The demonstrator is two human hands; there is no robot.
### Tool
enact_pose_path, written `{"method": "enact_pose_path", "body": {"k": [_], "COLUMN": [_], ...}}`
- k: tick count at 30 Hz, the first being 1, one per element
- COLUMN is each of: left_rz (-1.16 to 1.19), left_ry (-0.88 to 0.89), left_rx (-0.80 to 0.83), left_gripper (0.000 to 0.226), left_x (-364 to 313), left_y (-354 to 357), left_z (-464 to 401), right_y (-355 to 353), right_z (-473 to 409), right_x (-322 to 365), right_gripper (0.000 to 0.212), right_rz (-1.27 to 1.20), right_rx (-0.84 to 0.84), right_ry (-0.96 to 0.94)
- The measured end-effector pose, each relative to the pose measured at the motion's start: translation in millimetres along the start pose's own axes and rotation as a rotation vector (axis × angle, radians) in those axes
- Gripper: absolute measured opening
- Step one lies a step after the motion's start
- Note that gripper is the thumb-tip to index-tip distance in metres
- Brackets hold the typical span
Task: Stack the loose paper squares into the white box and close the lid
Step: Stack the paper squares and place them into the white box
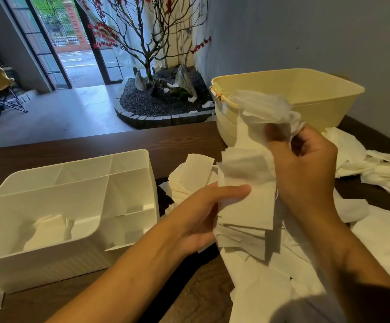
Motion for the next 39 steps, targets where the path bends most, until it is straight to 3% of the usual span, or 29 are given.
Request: {"method": "enact_pose_path", "body": {"k": [3,6,9,11,15,20,23,27,30,32,39], "left_rz": [0.02,0.03,0.037,0.051,0.062,0.063,0.024,0.03,0.045,0.096,0.268], "left_ry": [-0.017,-0.004,0.0,0.014,0.019,-0.072,-0.06,-0.049,0.0,0.01,0.007], "left_rx": [-0.016,-0.013,0.014,0.048,0.027,0.002,0.003,0.028,0.043,0.064,0.064], "left_gripper": [0.021,0.02,0.021,0.017,0.023,0.022,0.02,0.018,0.021,0.023,0.027], "left_x": [4.1,4.4,4.8,4.9,12.0,23.5,23.6,22.9,17.9,18.0,18.4], "left_y": [1.6,1.2,1.4,4.7,1.2,-9.1,-7.9,-6.6,-3.7,-0.2,-1.6], "left_z": [0.2,-0.5,0.1,1.9,-0.6,-5.0,-6.7,-6.9,-5.2,-5.4,-8.3], "right_y": [-5.9,-17.5,-2.5,10.5,18.2,-3.8,2.4,-7.1,2.2,6.3,7.2], "right_z": [-3.6,-11.8,-10.0,-5.5,-4.7,-23.3,-21.3,-28.9,-32.6,-35.6,-56.3], "right_x": [6.4,-2.7,-12.8,-9.6,-4.2,-14.5,-8.3,-1.1,6.4,12.9,43.4], "right_gripper": [0.01,0.011,0.012,0.016,0.017,0.021,0.012,0.011,0.004,0.006,0.013], "right_rz": [0.049,-0.09,-0.074,0.018,0.106,0.009,0.02,-0.06,-0.036,-0.016,0.027], "right_rx": [-0.084,-0.191,0.0,0.125,0.152,-0.1,-0.015,-0.142,-0.028,0.029,-0.051], "right_ry": [-0.071,0.067,0.159,0.078,-0.032,0.153,0.103,0.121,0.145,0.158,0.121]}}
Point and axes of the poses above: each hand's wrist, its own z-axis away from the middle knuckle, its own y-axis out of the palm, x = y × z, the point moved 6 cm from there along -z, towards the middle knuckle, and after that the axes turned 3 degrees about y, right-handed, at the moved point
